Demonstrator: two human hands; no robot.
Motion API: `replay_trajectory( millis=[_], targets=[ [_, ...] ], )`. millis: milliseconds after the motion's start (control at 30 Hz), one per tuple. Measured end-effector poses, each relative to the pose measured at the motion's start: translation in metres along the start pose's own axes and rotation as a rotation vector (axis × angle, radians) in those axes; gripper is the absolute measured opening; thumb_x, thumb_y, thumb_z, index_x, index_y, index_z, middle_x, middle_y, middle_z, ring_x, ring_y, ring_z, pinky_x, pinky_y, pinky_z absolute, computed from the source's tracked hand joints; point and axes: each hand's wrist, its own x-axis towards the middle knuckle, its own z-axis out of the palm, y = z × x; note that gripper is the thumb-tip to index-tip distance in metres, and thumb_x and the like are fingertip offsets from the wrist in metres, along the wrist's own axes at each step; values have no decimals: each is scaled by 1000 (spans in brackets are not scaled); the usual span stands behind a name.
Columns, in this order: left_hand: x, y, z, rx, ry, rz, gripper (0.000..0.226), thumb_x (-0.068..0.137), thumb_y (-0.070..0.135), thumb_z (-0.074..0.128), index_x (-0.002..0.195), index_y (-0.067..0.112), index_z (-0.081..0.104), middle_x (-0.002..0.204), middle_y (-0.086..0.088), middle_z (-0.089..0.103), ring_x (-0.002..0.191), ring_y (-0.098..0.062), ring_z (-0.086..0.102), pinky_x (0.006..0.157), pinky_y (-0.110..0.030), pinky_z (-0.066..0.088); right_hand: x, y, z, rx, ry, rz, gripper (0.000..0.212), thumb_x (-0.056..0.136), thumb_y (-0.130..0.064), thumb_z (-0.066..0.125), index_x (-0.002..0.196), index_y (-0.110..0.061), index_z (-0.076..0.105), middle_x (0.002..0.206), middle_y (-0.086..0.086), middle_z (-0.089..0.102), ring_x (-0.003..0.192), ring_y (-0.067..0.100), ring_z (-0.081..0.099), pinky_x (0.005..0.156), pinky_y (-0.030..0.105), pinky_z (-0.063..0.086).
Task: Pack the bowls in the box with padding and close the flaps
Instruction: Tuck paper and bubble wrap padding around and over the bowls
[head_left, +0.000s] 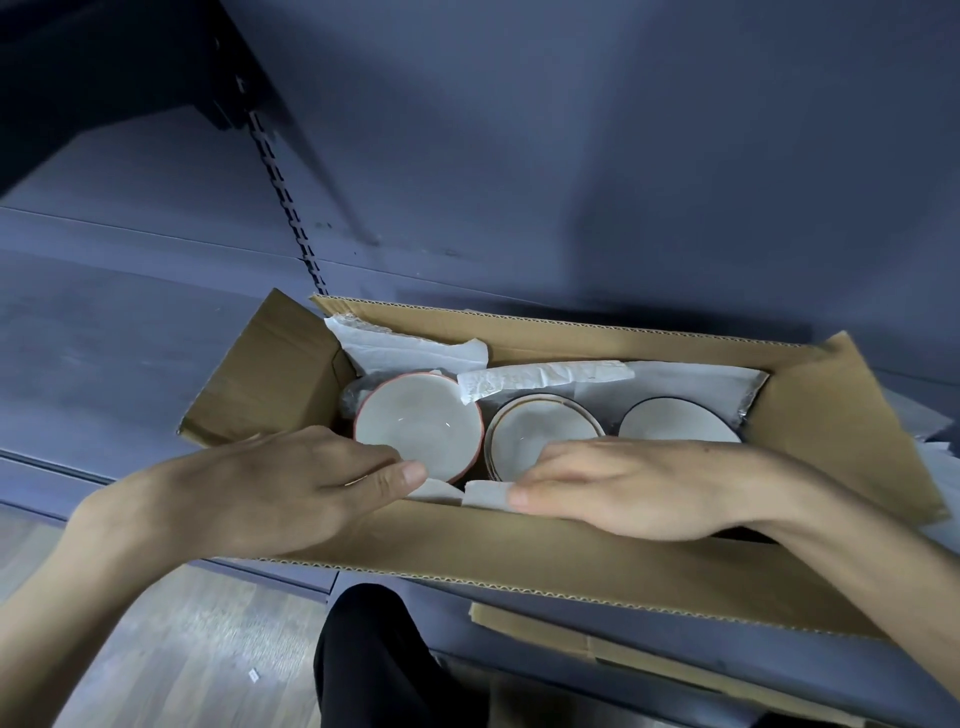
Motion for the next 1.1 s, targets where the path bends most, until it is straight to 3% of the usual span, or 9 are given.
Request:
replay_trajectory(
  millis=[100,267,333,433,567,733,867,1000,1100],
  targets=[
    [2,2,3,32,10,56,49,99,60,32,116,33,68,77,12,57,78,-11,55,83,-32,48,0,0,2,-39,-42,13,33,109,-37,34,84,-23,49,86,3,53,79,20,47,75,37,39],
    [4,-4,5,129,-13,79,46,101,58,32,121,35,67,83,14,57,85,-11,58,88,-33,48,4,-1,12,-122,-64,119,44,107,-46,30,79,-16,44,78,0,50,70,16,48,63,33,39],
    [6,-7,7,138,3,98,43,101,56,34,123,38,66,83,17,55,82,-6,53,89,-31,47,3,-2,12,-148,-13,129,51,106,-52,28,78,-13,45,83,3,53,75,20,53,71,38,46],
    [6,-6,8,90,110,155,39,101,57,36,115,38,68,75,19,52,76,-3,51,83,-30,48,1,1,7,-131,69,103,59,103,-60,28,77,-11,46,93,9,59,85,25,58,84,44,50],
    [2,-2,5,57,175,258,45,100,63,30,107,36,65,76,21,55,76,-2,54,70,-23,42,-2,6,11,-143,141,60,62,90,-77,38,81,-17,52,86,1,61,78,17,58,74,40,49],
    [9,17,2,31,304,326,38,101,63,30,115,42,58,110,23,62,103,-5,59,82,-34,52,-5,11,12,-58,348,-3,80,77,-90,42,111,-21,64,109,-10,66,103,7,61,93,40,53],
    [19,37,3,202,572,267,39,101,56,36,125,35,58,123,18,61,110,-14,58,79,-40,55,-9,15,8,22,587,6,63,77,-88,38,119,-47,59,122,-23,62,117,2,57,99,39,49],
    [31,58,2,322,650,203,38,100,47,44,131,29,56,132,11,57,123,-20,51,91,-42,51,-29,29,6,-124,810,55,58,89,-75,44,134,-38,54,131,-15,57,123,12,54,93,43,50],
    [41,71,2,303,634,195,38,101,43,47,135,30,55,131,7,58,122,-25,52,95,-45,50,-59,50,4,-182,913,162,57,94,-64,49,140,-30,53,137,-12,56,130,14,51,102,45,45]
  ],
)
